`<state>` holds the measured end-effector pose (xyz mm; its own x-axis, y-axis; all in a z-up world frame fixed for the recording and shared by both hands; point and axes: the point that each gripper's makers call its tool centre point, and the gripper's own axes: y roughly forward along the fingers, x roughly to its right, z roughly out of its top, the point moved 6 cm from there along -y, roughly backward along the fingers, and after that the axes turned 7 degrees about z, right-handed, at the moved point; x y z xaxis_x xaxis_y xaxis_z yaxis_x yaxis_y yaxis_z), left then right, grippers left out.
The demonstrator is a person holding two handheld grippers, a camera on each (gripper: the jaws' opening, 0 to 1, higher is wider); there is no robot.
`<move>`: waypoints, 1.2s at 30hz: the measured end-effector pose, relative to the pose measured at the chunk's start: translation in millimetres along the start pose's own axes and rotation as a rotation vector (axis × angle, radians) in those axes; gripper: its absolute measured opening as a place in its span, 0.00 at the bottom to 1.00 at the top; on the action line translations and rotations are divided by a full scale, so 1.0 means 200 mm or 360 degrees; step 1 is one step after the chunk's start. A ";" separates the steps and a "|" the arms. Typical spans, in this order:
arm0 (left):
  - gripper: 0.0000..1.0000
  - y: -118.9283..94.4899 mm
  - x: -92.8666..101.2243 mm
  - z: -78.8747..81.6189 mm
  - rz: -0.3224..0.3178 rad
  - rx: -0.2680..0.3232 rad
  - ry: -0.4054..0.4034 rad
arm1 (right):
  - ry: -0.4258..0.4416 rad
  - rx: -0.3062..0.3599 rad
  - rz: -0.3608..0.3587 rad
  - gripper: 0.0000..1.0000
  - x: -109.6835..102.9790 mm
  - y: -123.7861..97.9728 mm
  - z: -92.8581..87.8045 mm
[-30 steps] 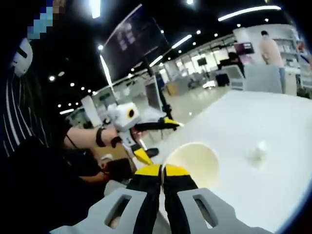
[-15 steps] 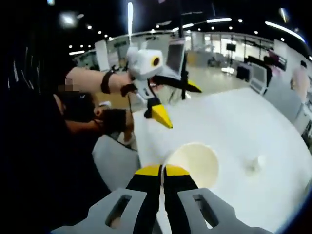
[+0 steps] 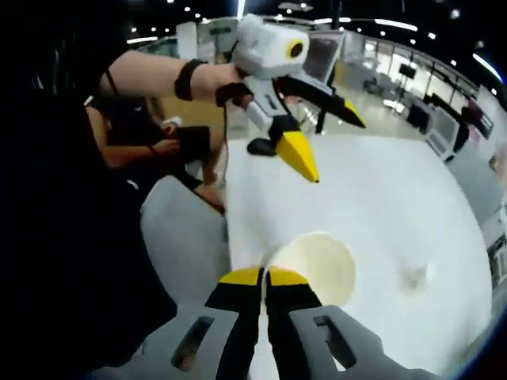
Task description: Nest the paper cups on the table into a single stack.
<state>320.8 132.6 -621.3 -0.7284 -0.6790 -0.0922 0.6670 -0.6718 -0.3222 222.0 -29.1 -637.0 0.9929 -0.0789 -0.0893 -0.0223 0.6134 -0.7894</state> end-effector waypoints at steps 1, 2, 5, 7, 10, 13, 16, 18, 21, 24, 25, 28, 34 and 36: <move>0.92 0.00 0.00 0.00 -0.0007 -0.0012 0.0004 | -0.0019 -0.0019 0.0001 0.00 0.00 0.01 0.00; 0.92 0.00 0.00 -0.01 -0.0012 -0.0019 0.0002 | -0.0023 -0.0030 0.0007 0.00 0.00 0.02 0.00; 0.92 0.00 0.00 -0.01 -0.0015 -0.0024 0.0000 | -0.0047 -0.0076 0.0024 0.00 0.01 0.06 0.00; 0.91 0.00 0.00 -0.01 -0.0008 -0.0016 -0.0014 | -0.0056 -0.0103 0.0033 0.00 0.01 0.09 0.00; 0.92 -0.01 0.00 -0.01 0.0003 -0.0015 -0.0026 | -0.0081 -0.0168 0.0044 0.00 0.01 0.12 -0.02; 0.91 -0.01 0.01 -0.02 -0.0002 -0.0018 -0.0025 | -0.0127 -0.0230 0.0048 0.00 0.01 0.15 -0.05; 0.91 -0.02 0.01 -0.03 0.0003 -0.0032 -0.0025 | -0.0122 -0.0245 0.0068 0.00 0.01 0.18 -0.06; 0.93 -0.02 0.00 -0.03 0.0026 -0.0024 -0.0039 | -0.0116 -0.0262 0.0084 0.00 0.02 0.20 -0.06; 0.92 -0.02 -0.01 -0.02 0.0032 -0.0003 -0.0058 | -0.0136 -0.0307 0.0092 0.00 0.03 0.22 -0.07; 0.91 -0.01 0.00 -0.03 0.0028 -0.0018 -0.0047 | -0.0111 -0.0311 0.0105 0.00 0.04 0.24 -0.07; 0.91 -0.01 0.00 -0.03 0.0024 -0.0020 -0.0044 | -0.0115 -0.0315 0.0109 0.00 0.04 0.24 -0.07; 0.93 -0.01 0.00 -0.03 0.0029 -0.0009 -0.0069 | -0.0123 -0.0334 0.0118 0.00 0.04 0.26 -0.08; 0.93 -0.01 0.01 -0.05 0.0027 -0.0015 -0.0095 | -0.0167 -0.0383 0.0136 0.00 0.03 0.29 -0.10; 0.93 -0.01 0.01 -0.06 0.0027 -0.0019 -0.0094 | -0.0177 -0.0381 0.0135 0.00 0.03 0.29 -0.10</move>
<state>315.4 136.6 -631.8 -0.7062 -0.7067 -0.0423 0.6770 -0.6567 -0.3323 224.3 -9.1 -694.7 0.9927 0.0598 -0.1046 -0.1199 0.4098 -0.9043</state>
